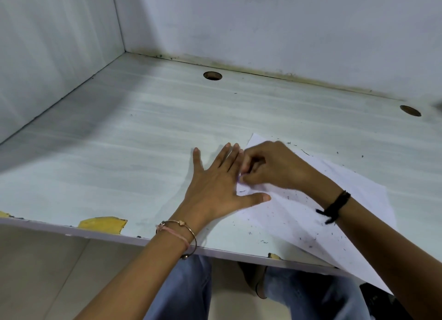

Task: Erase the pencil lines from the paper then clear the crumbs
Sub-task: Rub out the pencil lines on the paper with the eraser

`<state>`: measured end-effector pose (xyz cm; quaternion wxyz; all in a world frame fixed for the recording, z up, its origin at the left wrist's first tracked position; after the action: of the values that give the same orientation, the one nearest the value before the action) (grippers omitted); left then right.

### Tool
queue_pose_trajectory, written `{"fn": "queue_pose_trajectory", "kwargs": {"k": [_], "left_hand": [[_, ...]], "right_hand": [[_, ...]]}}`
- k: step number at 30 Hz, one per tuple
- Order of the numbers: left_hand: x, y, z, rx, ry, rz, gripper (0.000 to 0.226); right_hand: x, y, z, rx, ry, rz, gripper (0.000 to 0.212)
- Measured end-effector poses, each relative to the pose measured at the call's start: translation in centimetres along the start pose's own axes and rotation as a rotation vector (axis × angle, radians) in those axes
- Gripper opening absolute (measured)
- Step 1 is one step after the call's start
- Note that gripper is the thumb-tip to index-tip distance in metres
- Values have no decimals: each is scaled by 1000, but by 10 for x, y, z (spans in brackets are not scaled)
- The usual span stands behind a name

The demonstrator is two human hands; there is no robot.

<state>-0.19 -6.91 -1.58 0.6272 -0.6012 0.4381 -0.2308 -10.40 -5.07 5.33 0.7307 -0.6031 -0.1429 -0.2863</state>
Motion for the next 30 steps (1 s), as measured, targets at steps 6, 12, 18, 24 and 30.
{"fn": "queue_pose_trajectory", "kwargs": {"k": [6, 12, 18, 24, 30], "left_hand": [[1, 1, 0, 2, -7, -1, 107], [1, 0, 0, 7, -7, -2, 107], [0, 0, 0, 4, 8, 2, 105], [0, 0, 0, 1, -4, -8, 108], [-1, -2, 1, 11, -18, -5, 108]], "right_hand": [[-2, -8, -7, -100, 17, -38, 10], [-4, -5, -6, -8, 28, 3, 11], [-1, 3, -3, 88, 23, 26, 8], [-3, -10, -12, -52, 41, 20, 9], [-21, -20, -19, -118, 112, -62, 15]]}}
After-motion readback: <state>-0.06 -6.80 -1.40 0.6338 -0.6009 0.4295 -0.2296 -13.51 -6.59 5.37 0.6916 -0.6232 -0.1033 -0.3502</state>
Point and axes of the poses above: each hand's wrist, its own z-axis away from the middle knuckle, its own y-axis out of the palm, x = y × z, the point moved 6 cm from there along -z, towards the middle knuckle, and after that the axes turned 14 degrees about y, right-handed, at the moved point
